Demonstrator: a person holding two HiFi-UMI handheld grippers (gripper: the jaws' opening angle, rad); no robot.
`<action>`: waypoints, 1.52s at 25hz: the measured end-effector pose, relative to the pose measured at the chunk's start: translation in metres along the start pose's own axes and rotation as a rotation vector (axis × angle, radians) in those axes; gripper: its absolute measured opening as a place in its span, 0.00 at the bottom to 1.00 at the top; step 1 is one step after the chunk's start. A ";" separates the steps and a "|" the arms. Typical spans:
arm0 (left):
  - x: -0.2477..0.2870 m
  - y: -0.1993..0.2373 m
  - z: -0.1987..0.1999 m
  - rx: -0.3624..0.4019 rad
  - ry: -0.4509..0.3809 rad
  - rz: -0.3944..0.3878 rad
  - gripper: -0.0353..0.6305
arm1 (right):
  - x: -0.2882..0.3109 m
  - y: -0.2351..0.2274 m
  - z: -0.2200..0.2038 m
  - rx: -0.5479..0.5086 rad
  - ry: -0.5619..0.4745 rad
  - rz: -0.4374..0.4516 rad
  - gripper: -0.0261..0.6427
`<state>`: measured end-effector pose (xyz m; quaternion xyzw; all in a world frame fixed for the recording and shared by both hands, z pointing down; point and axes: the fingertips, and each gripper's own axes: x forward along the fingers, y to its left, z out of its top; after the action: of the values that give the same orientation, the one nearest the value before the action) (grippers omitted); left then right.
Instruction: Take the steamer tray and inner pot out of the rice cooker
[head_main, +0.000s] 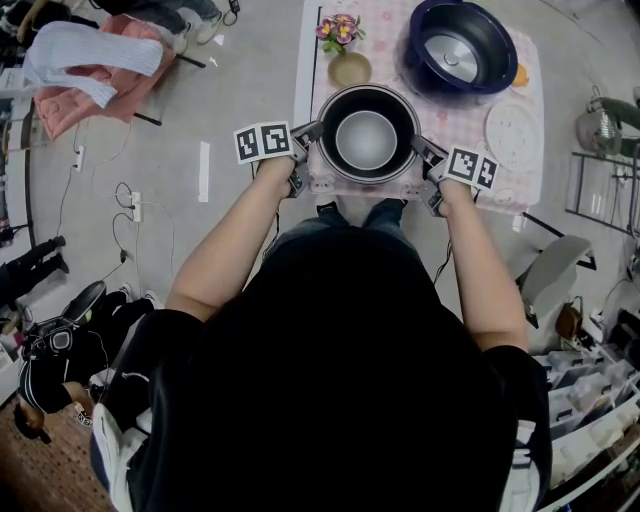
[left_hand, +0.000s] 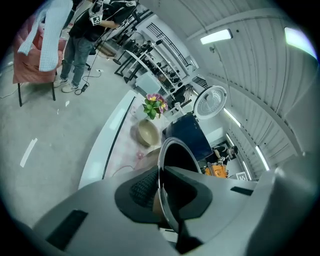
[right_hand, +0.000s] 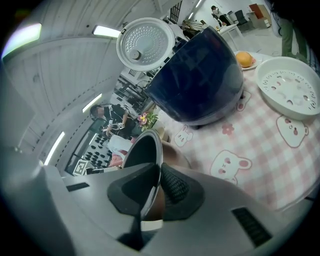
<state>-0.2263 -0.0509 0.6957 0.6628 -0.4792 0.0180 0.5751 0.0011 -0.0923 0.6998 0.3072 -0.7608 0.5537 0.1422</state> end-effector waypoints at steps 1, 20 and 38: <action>0.001 0.000 0.000 0.001 -0.001 0.001 0.12 | 0.001 -0.001 -0.001 0.002 0.002 -0.002 0.11; -0.005 -0.006 0.013 0.051 -0.025 0.003 0.14 | -0.006 -0.007 0.011 -0.129 0.018 -0.065 0.19; -0.016 -0.101 0.085 0.548 -0.123 0.056 0.19 | -0.052 0.044 0.090 -0.406 -0.119 -0.146 0.23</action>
<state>-0.2138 -0.1198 0.5823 0.7798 -0.5088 0.1226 0.3434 0.0246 -0.1517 0.6065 0.3589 -0.8392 0.3585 0.1958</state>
